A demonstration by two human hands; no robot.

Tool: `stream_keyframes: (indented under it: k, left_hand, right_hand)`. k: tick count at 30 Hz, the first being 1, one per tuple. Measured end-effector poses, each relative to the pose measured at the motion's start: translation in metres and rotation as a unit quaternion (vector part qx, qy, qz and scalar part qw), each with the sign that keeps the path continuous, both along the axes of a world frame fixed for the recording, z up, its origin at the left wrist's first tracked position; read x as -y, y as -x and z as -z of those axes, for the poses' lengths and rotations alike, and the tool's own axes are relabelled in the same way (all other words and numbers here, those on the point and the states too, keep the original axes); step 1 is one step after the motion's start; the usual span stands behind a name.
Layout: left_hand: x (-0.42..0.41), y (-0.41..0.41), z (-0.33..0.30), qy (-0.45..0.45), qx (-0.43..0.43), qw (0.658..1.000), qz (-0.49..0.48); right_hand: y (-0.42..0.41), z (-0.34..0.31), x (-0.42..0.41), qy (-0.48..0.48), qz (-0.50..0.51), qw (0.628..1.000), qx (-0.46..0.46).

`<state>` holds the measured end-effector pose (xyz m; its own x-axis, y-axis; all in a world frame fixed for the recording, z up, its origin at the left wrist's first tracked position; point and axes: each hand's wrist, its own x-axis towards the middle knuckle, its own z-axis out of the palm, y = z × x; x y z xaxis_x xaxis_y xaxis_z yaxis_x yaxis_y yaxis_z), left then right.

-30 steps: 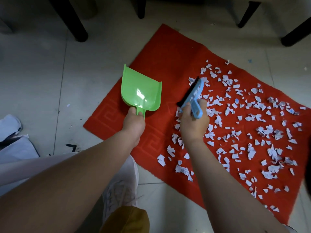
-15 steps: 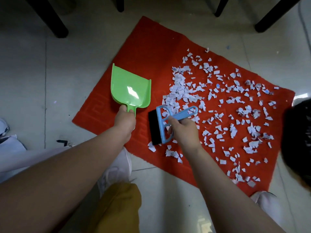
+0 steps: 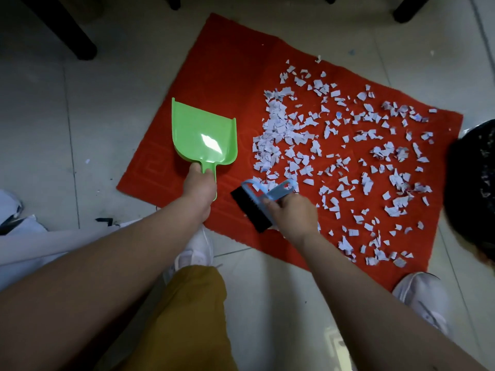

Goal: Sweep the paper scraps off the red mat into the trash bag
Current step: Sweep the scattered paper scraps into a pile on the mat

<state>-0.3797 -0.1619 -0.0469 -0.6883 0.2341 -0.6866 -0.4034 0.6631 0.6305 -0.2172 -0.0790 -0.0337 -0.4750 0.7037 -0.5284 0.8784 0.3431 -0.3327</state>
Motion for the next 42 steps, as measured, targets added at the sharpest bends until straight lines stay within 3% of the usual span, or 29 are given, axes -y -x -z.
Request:
stream_keyframes:
  k: [3, 7, 12, 17, 21, 24, 28, 33, 37, 42]
  left_hand:
    - [-0.001, -0.002, 0.002, -0.001, -0.003, 1.0, 0.001]
    - [-0.004, -0.004, 0.004, 0.008, -0.006, 1.0, 0.005]
    - [-0.008, -0.007, 0.004, 0.009, -0.015, 1.0, 0.008]
    - [-0.006, -0.007, 0.008, 0.003, -0.002, 1.0, 0.003]
    - [-0.007, -0.008, 0.011, 0.003, 0.0, 1.0, 0.0]
    - [-0.01, -0.01, 0.011, 0.002, 0.002, 1.0, 0.001]
    - [-0.015, -0.012, 0.011, 0.007, -0.002, 1.0, 0.007]
    - [-0.016, -0.017, 0.01, 0.004, -0.002, 1.0, 0.005]
    - [-0.018, -0.017, 0.01, 0.01, -0.011, 1.0, 0.005]
    - [-0.022, -0.018, 0.009, 0.008, -0.016, 1.0, 0.006]
  right_hand:
    - [0.0, -0.01, -0.026, -0.058, 0.04, 0.997, -0.027]
    - [0.003, -0.028, -0.034, -0.052, 0.043, 0.993, -0.1]
    - [-0.005, -0.014, -0.01, 0.028, -0.045, 0.998, -0.034]
    - [-0.009, -0.006, -0.041, -0.055, -0.011, 0.998, 0.007]
    - [-0.002, -0.023, -0.07, -0.088, 0.025, 0.994, -0.056]
    - [-0.003, -0.032, -0.066, -0.024, 0.015, 0.995, -0.098]
    - [-0.014, -0.023, -0.042, 0.069, -0.059, 0.995, -0.029]
    - [-0.013, -0.008, -0.056, -0.05, -0.015, 0.999, 0.015]
    - [-0.006, -0.018, -0.08, -0.103, 0.035, 0.993, -0.042]
    - [-0.001, -0.025, -0.064, -0.008, -0.035, 0.997, -0.068]
